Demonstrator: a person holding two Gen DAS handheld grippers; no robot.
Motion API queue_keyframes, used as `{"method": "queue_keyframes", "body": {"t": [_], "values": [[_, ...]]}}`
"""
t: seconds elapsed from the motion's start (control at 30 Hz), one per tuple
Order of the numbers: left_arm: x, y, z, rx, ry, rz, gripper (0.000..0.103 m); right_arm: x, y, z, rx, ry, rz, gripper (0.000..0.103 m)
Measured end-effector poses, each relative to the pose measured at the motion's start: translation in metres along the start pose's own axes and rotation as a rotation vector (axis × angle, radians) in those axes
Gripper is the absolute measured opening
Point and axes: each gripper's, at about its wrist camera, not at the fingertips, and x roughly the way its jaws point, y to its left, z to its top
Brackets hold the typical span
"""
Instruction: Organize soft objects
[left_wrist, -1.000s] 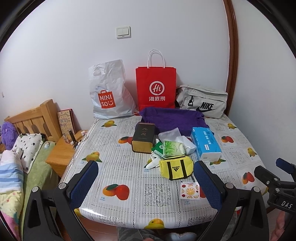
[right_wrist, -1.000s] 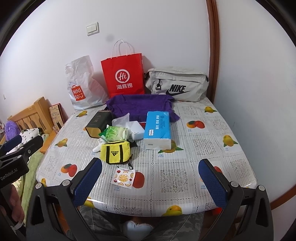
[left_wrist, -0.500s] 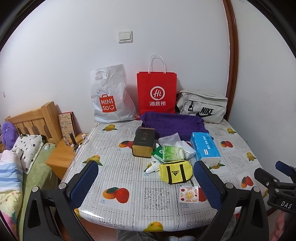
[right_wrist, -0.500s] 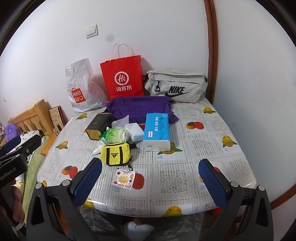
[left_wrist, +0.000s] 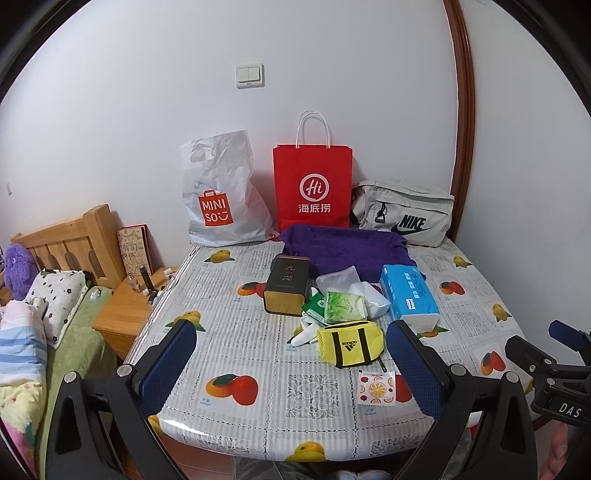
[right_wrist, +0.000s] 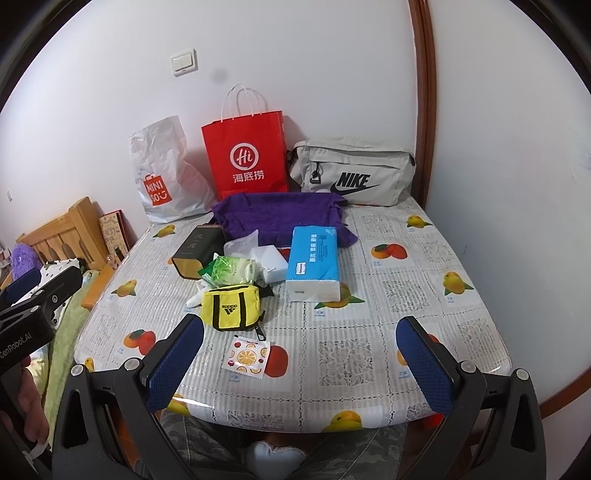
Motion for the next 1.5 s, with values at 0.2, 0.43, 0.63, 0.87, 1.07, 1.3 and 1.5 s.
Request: {"method": "queue_keyframes", "body": {"t": [0.2, 0.43, 0.63, 0.87, 1.07, 1.3, 1.5], "values": [[-0.001, -0.001, 0.002, 0.002, -0.002, 0.002, 0.103, 0.000, 0.001, 0.001, -0.004, 0.003, 0.005, 0.103], [-0.002, -0.001, 0.003, 0.003, -0.001, 0.008, 0.103, 0.000, 0.002, 0.001, -0.003, 0.003, 0.000, 0.103], [-0.001, 0.001, 0.001, -0.002, 0.001, 0.006, 0.103, 0.001, 0.000, 0.000, 0.002, -0.002, -0.008, 0.103], [0.016, 0.003, -0.002, -0.009, 0.038, -0.028, 0.103, 0.011, -0.003, -0.002, 0.007, 0.008, -0.003, 0.103], [0.038, -0.002, -0.008, 0.005, 0.072, -0.064, 0.103, 0.030, -0.008, -0.007, 0.009, 0.045, 0.021, 0.103], [0.077, -0.009, -0.023, 0.004, 0.121, -0.081, 0.103, 0.060, -0.008, -0.019, -0.020, 0.086, 0.016, 0.103], [0.120, -0.001, -0.039, -0.016, 0.212, -0.082, 0.103, 0.105, -0.002, -0.037, -0.045, 0.138, 0.071, 0.103]]}}
